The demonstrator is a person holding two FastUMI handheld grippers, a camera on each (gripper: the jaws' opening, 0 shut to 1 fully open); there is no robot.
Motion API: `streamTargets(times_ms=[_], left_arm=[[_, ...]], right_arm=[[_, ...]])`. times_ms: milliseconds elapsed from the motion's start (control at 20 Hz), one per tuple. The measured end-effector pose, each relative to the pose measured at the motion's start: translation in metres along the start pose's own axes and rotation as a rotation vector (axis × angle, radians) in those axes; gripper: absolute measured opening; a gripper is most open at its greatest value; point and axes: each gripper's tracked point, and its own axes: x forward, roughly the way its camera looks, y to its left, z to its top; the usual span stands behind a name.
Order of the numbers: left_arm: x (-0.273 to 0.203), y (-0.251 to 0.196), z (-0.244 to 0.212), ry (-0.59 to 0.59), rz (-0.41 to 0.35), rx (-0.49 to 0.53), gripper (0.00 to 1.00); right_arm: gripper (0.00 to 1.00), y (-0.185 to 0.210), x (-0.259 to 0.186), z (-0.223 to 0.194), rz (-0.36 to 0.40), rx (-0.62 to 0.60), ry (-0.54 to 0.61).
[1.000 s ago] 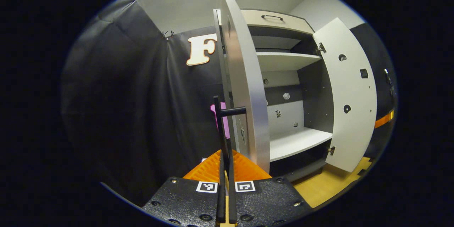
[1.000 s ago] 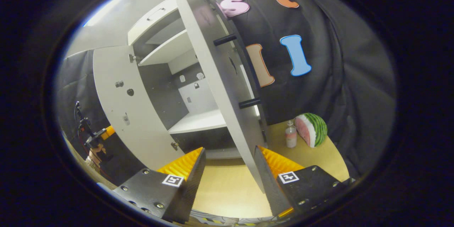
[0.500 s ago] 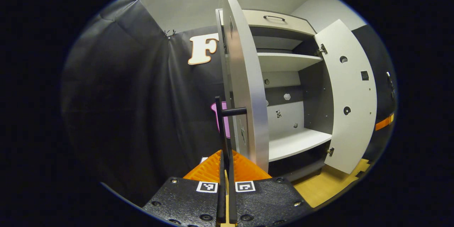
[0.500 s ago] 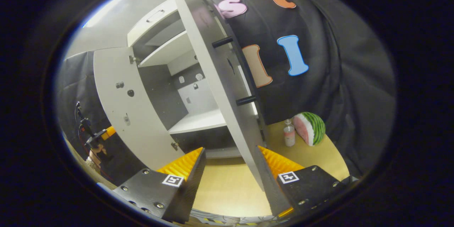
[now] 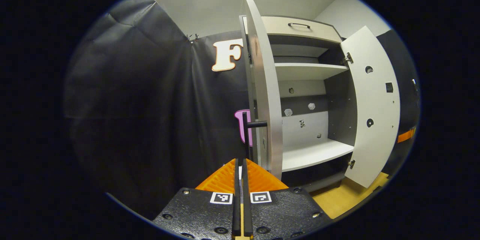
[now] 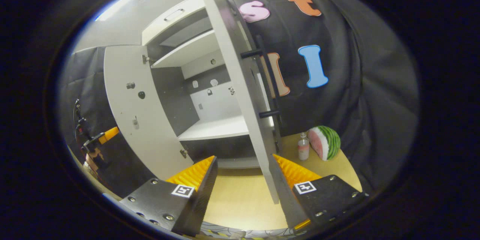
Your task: Open the right door of the double-door shoe cabinet with the right hand, and open the left door with the left hand.
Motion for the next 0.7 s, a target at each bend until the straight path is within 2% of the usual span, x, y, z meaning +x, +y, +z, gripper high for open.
streamTargets(times_ms=[50,100,200,250,400,550,700], left_arm=[[-0.009,-0.004,0.004,0.010,0.011,-0.015,0.03],[-0.018,-0.013,0.006,0.016,0.006,-0.033,0.02],[-0.032,-0.031,0.013,0.024,0.001,-0.042,0.01],[-0.038,-0.037,0.018,0.026,0.002,-0.040,0.01],[-0.051,-0.079,0.041,-0.005,-0.039,-0.076,0.00],[-0.050,-0.121,0.060,-0.040,-0.086,-0.073,0.01],[-0.041,-0.164,0.076,-0.061,-0.153,-0.079,0.00]], right_arm=[[0.82,0.008,-0.002,0.006,0.006,-0.020,-0.011],[0.74,0.019,-0.003,0.010,0.018,-0.041,-0.021],[0.74,0.041,-0.007,0.021,0.048,-0.089,-0.045],[0.82,0.051,-0.009,0.025,0.062,-0.114,-0.054],[0.82,0.078,-0.006,0.041,0.088,-0.195,-0.088],[0.82,0.113,0.002,0.052,0.145,-0.259,-0.123],[0.82,0.147,0.012,0.063,0.207,-0.256,-0.162]])
